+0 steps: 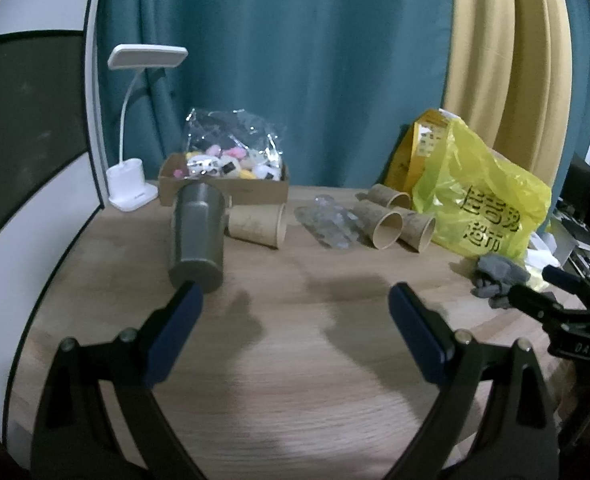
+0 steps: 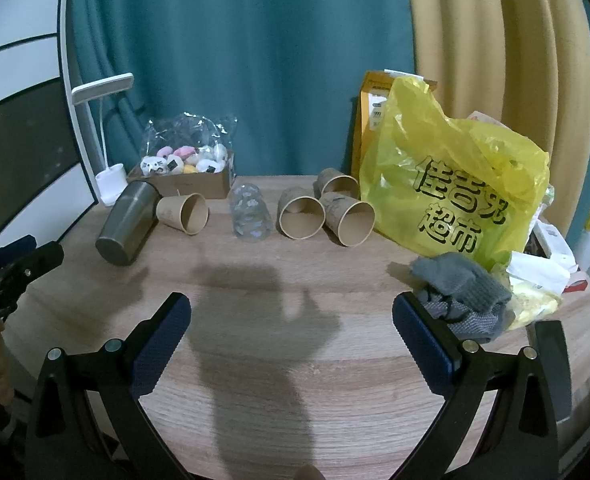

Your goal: Flip cup upside down

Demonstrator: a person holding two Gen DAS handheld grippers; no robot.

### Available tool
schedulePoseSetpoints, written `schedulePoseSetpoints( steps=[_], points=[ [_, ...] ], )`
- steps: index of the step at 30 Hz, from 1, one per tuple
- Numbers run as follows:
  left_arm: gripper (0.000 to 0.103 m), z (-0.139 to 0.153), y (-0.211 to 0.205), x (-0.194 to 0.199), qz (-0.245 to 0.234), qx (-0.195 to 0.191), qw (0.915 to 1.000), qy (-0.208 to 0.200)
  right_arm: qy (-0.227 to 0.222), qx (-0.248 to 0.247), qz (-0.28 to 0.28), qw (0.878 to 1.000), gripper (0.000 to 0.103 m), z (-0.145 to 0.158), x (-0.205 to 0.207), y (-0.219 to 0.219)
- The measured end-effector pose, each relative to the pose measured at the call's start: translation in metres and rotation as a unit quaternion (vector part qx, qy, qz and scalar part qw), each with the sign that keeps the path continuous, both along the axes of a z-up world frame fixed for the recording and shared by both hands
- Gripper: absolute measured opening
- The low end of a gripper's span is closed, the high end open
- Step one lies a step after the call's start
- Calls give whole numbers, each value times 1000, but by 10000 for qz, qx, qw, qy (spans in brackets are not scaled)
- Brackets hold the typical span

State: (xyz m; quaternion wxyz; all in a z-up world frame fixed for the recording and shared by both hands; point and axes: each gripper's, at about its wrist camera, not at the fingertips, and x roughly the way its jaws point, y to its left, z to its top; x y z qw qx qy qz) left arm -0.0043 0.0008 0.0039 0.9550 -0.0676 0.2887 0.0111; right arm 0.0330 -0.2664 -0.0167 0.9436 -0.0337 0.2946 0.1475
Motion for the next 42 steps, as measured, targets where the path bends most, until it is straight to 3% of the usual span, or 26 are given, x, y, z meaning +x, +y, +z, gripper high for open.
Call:
schedulePoseSetpoints(
  steps=[30, 42],
  points=[
    [95, -10, -2, 8, -49, 18, 9999, 118, 37, -9, 8, 10000, 102, -11, 3, 5],
    [95, -16, -6, 63, -291, -57, 9980, 558, 349, -18, -71, 9994, 102, -28, 35, -2]
  ],
)
